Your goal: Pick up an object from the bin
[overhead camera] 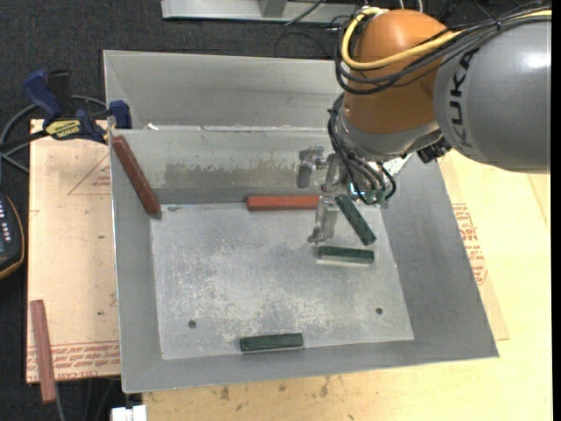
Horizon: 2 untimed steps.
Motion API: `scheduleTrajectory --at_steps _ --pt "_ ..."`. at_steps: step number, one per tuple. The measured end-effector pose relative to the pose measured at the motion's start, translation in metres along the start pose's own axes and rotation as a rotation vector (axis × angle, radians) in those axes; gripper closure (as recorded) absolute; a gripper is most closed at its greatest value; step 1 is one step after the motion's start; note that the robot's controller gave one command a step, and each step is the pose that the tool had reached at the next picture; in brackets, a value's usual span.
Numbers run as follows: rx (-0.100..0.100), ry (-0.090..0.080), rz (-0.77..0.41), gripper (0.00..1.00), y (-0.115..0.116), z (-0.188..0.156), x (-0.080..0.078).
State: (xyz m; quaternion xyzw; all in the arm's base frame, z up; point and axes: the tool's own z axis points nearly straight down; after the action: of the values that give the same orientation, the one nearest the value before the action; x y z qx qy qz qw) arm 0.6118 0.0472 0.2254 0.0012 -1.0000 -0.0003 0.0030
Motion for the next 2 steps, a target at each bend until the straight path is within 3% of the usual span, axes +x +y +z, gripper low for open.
scheduleTrajectory --at_steps 1,2 --pt "0.001 -0.007 0.23 0.0 -0.066 0.005 -0.002" --pt "0.0 -0.005 0.377 0.0 -0.115 0.054 -0.013"
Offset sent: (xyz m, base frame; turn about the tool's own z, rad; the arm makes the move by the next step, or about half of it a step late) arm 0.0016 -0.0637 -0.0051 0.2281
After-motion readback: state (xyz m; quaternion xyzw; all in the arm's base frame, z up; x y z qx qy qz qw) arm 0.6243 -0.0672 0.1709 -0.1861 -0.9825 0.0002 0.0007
